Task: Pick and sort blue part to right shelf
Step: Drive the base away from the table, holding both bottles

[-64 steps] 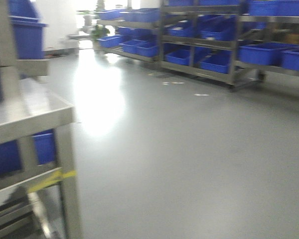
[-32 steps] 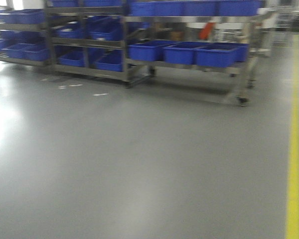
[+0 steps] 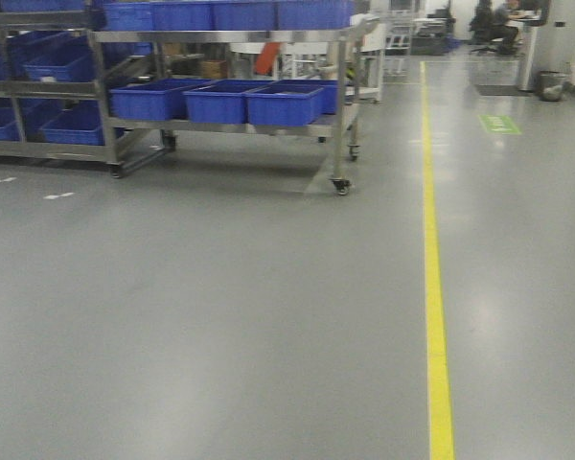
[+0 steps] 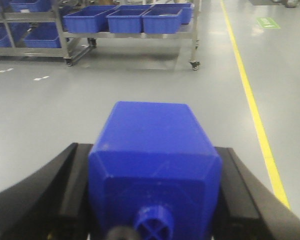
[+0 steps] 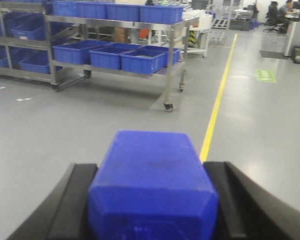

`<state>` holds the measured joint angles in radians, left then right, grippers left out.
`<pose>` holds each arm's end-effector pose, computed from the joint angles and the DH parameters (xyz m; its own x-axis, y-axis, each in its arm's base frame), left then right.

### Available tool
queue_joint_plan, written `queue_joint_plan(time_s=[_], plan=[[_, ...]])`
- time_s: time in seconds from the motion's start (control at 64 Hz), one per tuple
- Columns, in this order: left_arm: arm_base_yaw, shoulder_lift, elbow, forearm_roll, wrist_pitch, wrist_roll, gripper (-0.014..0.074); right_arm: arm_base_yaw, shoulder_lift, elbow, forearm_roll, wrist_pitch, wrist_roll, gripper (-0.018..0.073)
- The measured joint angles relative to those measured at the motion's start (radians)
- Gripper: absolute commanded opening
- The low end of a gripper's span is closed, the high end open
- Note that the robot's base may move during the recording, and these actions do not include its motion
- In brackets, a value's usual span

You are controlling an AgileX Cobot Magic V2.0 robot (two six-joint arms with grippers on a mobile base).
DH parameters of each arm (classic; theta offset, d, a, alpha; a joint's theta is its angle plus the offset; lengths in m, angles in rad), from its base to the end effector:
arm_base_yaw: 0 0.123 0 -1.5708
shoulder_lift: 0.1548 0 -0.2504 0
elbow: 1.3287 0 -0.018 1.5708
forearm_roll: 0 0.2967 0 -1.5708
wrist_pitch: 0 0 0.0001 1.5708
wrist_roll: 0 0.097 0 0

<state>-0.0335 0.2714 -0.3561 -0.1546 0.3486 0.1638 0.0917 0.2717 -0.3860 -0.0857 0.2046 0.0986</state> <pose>0.1564 -0.0104 0.2783 -0.1702 0.0240 -0.9851 0.0884 0.9960 0.0090 0.1556 0.0126 0.3033 -0.0034 0.0144 -0.9999 -0.0742 0.9971 0.0146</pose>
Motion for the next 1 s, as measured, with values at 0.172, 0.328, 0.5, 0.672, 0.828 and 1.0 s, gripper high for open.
queue_joint_plan(time_s=[0.172,0.328,0.5,0.672,0.828,1.0], plan=[[0.0,0.0,0.0,0.0,0.0,0.0,0.0405,0.0,0.0,0.0,0.0,0.0,0.0,0.0403],[0.0,0.0,0.0,0.0,0.0,0.0,0.0405,0.0,0.0,0.0,0.0,0.0,0.0,0.0403],[0.0,0.0,0.0,0.0,0.0,0.0,0.0405,0.0,0.0,0.0,0.0,0.0,0.0,0.0403],[0.0,0.0,0.0,0.0,0.0,0.0,0.0405,0.0,0.0,0.0,0.0,0.0,0.0,0.0403],[0.0,0.0,0.0,0.0,0.0,0.0,0.0405,0.0,0.0,0.0,0.0,0.0,0.0,0.0403],[0.0,0.0,0.0,0.0,0.0,0.0,0.0405,0.0,0.0,0.0,0.0,0.0,0.0,0.0403]])
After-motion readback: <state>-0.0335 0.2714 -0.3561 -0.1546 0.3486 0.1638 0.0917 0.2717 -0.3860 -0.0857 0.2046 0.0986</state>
